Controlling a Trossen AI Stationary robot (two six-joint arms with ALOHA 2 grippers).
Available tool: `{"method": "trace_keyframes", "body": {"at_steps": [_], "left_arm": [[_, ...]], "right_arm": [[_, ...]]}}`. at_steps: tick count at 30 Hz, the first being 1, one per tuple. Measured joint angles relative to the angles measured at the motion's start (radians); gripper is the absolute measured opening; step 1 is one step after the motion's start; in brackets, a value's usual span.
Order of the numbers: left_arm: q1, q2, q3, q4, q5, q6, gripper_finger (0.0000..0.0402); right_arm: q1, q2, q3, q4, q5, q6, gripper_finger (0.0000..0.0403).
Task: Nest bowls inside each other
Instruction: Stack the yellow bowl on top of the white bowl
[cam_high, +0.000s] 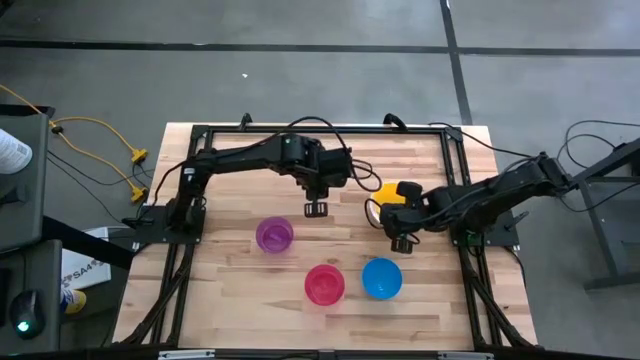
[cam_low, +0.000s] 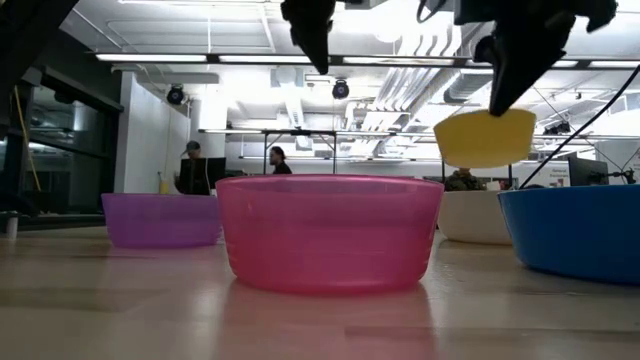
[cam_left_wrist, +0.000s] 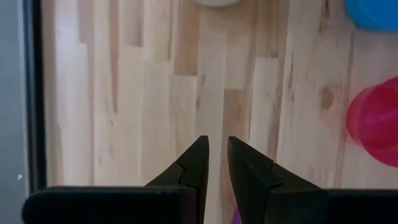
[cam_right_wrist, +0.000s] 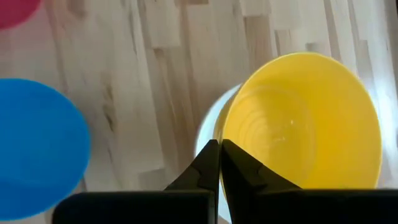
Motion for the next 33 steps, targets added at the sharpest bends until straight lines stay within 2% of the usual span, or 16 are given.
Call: {"method": "trace_keyframes", "body": {"at_steps": [4,7,15,22,27,33], "left_arm": [[-0.007,-0.033,-0.09,0.02,0.013,0.003,0.0058],[-0.019,-0.09,-0.195,0.108,0.017,0.0,0.0058],[-0.019,-0.354,-0.594,0.419,0.031,-0.061,0.0058],[-0.031,-0.518,-0.879,0.584,0.028,-0.151,0.0058],[-0.054,-0.576,-0.991,0.678,0.012,-0.169,0.0058],[-0.065,-0.578,-1.002,0.695,0.002,-0.186,0.0058]], "right_arm": [[0.003,-0.006,-0.026,-0.003,0.006,0.012,0.0003],[0.004,-0.043,-0.038,0.0,0.006,0.019,0.0003],[0.004,-0.133,-0.038,-0.004,0.017,0.042,0.0003],[0.003,-0.133,-0.058,0.004,0.031,0.048,0.0003],[0.003,-0.132,-0.148,0.046,0.029,0.089,0.0003],[0.002,-0.132,-0.227,0.141,0.029,0.101,0.0003]]}}
